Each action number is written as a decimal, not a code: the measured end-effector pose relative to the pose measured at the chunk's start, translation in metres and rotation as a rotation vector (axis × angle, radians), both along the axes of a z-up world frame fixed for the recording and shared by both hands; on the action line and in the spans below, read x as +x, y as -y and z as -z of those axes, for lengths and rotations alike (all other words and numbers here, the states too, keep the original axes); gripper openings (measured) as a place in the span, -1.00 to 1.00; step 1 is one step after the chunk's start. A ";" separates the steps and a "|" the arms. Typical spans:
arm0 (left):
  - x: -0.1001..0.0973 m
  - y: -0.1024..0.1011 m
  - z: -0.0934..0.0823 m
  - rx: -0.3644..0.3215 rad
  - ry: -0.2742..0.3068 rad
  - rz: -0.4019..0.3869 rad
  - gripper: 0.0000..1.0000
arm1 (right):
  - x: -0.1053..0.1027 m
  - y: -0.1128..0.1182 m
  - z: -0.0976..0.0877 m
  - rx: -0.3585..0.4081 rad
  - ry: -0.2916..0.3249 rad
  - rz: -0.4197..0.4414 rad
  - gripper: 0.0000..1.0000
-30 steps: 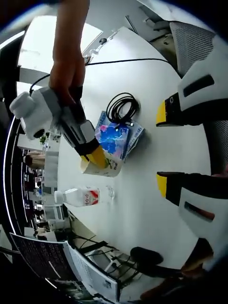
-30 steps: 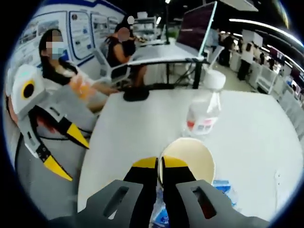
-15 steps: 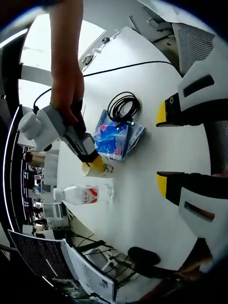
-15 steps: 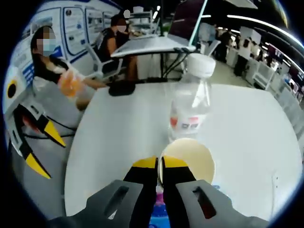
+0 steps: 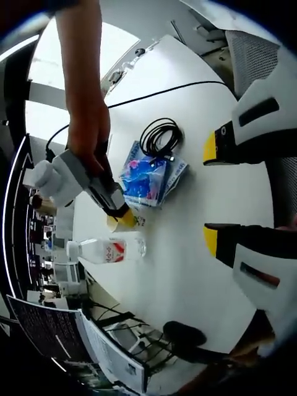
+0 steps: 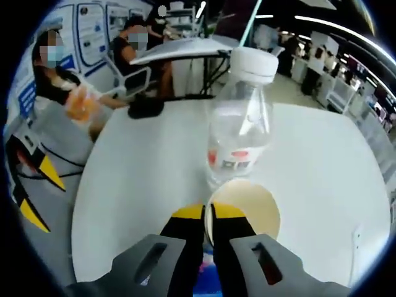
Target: Arrange the tabletop items into an orderly group along one side of the table until the central work area is clear of visible clutter.
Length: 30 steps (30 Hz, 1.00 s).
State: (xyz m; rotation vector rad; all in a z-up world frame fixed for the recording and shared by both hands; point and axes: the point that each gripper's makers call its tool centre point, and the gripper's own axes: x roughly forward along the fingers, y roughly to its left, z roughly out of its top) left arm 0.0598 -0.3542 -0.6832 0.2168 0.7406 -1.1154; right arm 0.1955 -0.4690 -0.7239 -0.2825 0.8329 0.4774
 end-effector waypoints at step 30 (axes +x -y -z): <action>-0.007 0.005 -0.004 -0.002 0.006 0.026 -0.27 | -0.008 0.009 -0.030 0.033 0.096 0.051 -0.74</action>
